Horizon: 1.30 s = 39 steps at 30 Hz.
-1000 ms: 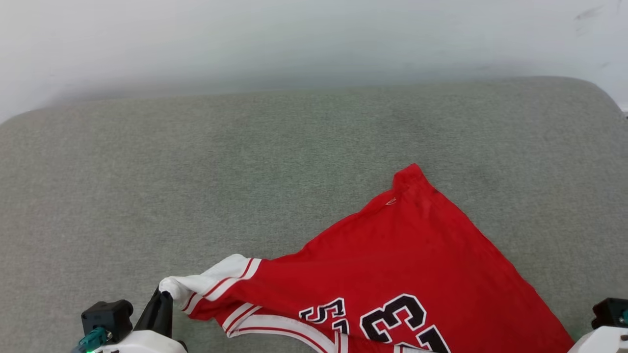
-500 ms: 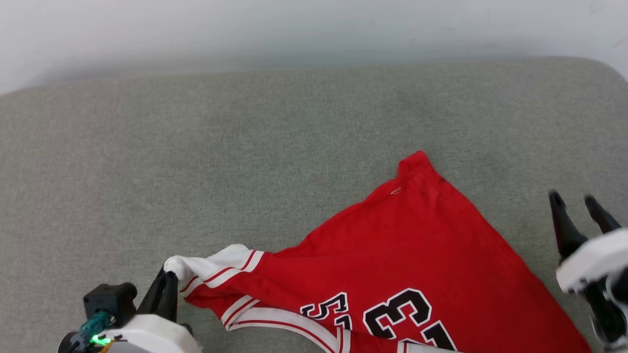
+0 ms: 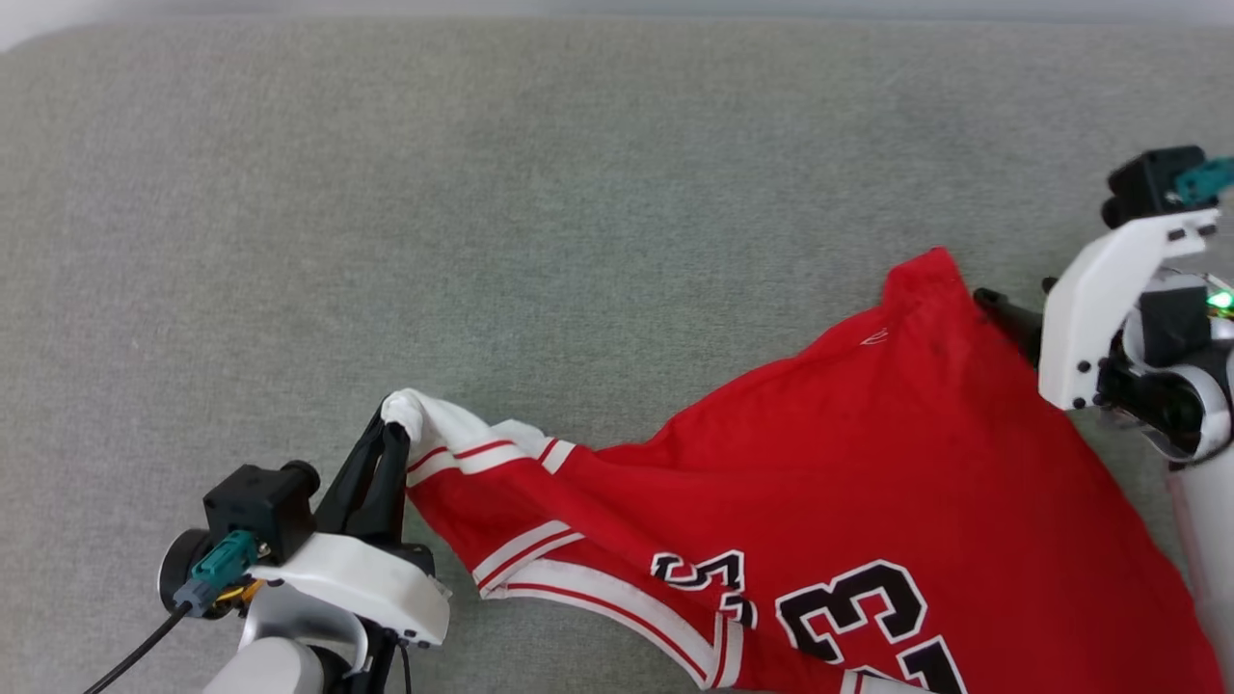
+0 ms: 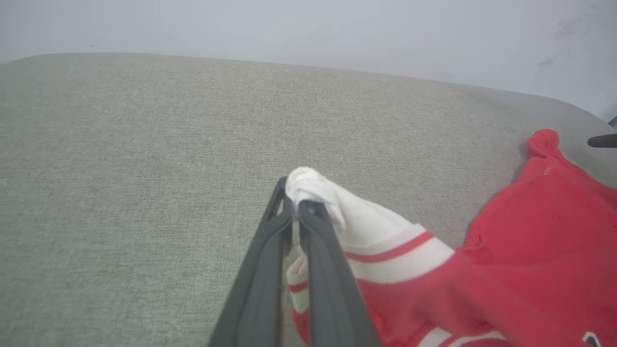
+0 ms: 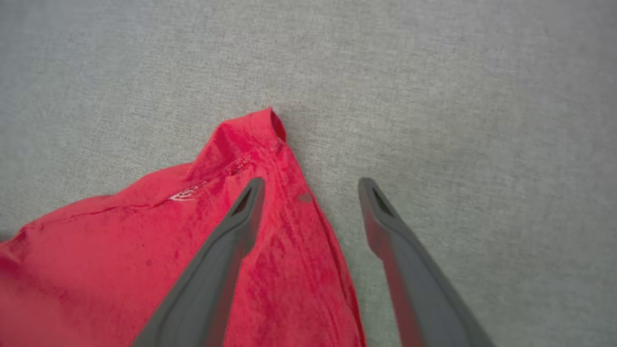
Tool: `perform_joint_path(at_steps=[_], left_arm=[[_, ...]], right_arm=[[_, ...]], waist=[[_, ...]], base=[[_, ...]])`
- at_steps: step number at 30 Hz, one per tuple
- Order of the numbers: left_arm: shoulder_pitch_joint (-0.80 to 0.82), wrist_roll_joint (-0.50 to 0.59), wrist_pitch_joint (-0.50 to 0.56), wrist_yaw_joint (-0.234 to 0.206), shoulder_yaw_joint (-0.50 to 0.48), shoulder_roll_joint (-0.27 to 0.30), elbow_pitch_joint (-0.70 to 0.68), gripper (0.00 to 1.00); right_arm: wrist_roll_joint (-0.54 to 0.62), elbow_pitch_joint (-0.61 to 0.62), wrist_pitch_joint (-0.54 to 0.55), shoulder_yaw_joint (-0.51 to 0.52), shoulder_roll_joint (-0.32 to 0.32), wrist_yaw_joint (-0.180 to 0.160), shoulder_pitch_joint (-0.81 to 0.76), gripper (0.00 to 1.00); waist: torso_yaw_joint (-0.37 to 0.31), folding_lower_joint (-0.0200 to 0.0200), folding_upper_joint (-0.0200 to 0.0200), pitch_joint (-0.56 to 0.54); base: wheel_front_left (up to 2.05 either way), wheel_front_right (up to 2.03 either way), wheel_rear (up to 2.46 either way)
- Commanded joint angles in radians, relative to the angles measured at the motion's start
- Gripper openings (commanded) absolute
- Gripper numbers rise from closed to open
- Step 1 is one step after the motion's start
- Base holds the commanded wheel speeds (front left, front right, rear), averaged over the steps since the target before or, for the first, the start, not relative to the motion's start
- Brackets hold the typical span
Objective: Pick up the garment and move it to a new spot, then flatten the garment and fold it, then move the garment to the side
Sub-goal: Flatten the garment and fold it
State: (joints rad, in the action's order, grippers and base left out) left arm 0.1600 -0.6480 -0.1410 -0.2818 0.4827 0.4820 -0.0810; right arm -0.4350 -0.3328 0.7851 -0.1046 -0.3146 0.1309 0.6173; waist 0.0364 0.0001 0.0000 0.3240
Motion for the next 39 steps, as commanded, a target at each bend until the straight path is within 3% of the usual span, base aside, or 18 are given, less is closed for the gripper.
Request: perform_joint_path(at_steps=[1, 12, 13, 15, 23, 29, 33, 39], left_arm=[[0.016, 0.006, -0.005, 0.001, 0.001, -0.005, -0.005, 0.00], [0.066, 0.015, -0.021, 0.017, 0.016, -0.024, 0.009, 0.00], [0.069, 0.014, -0.021, 0.019, 0.017, -0.026, 0.012, 0.00], [0.072, 0.011, -0.023, 0.022, 0.019, -0.029, 0.019, 0.00], [0.073, -0.009, -0.023, 0.027, 0.004, -0.019, 0.056, 0.00], [0.131, -0.041, 0.017, 0.063, -0.027, 0.023, 0.104, 0.00], [0.227, -0.066, 0.054, 0.100, -0.055, 0.048, 0.174, 0.00], [0.437, -0.081, 0.110, 0.137, -0.069, 0.028, 0.317, 0.00]], right_arm=[[0.002, -0.011, 0.014, -0.008, -0.007, 0.000, 0.020, 1.00], [-0.019, -0.244, 0.129, -0.182, 0.023, 0.000, 0.120, 1.00], [-0.028, -0.264, 0.137, -0.195, 0.027, 0.000, 0.118, 0.73], [-0.042, -0.285, 0.135, -0.218, 0.028, 0.001, 0.120, 0.00], [-0.079, -0.288, 0.028, -0.256, 0.004, 0.001, 0.182, 0.00], [-0.065, -0.296, -0.094, -0.269, -0.004, 0.000, 0.198, 0.00], [-0.049, -0.326, -0.162, -0.266, 0.014, 0.000, 0.221, 0.00], [-0.007, -0.374, -0.278, -0.234, 0.037, 0.000, 0.292, 0.00]], waist=[[0.023, -0.0001, 0.0000, 0.030], [0.050, -0.0001, 0.0000, 0.102], [0.051, -0.0001, 0.0000, 0.102], [0.053, -0.0001, 0.0000, 0.099], [0.026, -0.0001, 0.0000, 0.017], [-0.018, -0.0001, 0.0000, -0.091], [-0.048, -0.0001, 0.0000, -0.153], [-0.071, -0.0001, 0.0000, -0.199]], base=[[0.00, 0.00, 0.00], [0.00, 0.00, 0.00], [0.00, 0.00, 0.00], [0.00, 0.00, 0.00], [0.00, 0.00, 0.00], [0.00, 0.00, 0.00], [0.00, 0.00, 0.00], [0.00, 0.00, 0.00]])
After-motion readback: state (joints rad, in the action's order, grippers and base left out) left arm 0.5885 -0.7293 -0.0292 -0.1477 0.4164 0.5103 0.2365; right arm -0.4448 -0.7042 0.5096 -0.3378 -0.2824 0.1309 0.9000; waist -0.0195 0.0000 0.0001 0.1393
